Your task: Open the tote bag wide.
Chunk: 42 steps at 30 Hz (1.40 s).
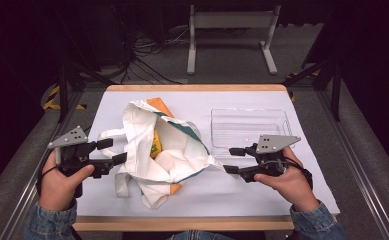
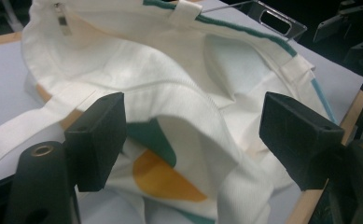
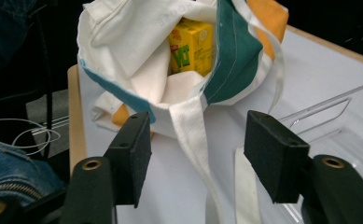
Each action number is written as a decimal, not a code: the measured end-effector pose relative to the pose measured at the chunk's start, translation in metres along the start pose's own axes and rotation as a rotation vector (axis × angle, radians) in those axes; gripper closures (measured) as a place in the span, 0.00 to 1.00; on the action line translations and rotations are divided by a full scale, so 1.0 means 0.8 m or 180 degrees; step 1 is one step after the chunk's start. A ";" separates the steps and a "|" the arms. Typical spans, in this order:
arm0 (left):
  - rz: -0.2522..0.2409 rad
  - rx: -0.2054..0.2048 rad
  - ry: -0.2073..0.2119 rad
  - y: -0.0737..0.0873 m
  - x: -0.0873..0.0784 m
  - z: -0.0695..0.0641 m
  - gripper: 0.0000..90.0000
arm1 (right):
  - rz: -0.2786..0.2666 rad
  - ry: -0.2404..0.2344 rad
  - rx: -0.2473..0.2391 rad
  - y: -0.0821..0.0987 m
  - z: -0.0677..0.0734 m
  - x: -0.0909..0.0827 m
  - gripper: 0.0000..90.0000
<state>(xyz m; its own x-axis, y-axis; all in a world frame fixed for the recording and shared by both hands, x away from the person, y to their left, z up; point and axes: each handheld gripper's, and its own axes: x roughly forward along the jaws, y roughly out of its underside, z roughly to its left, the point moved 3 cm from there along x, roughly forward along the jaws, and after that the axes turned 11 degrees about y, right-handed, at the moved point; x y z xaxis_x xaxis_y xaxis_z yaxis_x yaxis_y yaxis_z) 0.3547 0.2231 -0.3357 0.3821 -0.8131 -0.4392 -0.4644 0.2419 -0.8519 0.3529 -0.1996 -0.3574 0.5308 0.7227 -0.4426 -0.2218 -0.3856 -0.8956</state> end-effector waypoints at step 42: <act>0.0144 0.0406 -0.0617 0.002 0.000 0.029 0.88 | -0.0055 0.0632 -0.0270 -0.050 -0.004 0.102 0.98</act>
<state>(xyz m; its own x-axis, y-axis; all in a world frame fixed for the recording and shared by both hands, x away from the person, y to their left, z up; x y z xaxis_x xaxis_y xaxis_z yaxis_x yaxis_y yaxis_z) 0.3723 0.2358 -0.3436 0.5150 -0.6861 -0.5139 -0.3847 0.3508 -0.8538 0.4075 -0.1271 -0.3576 0.6865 0.6058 -0.4023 -0.1460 -0.4271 -0.8923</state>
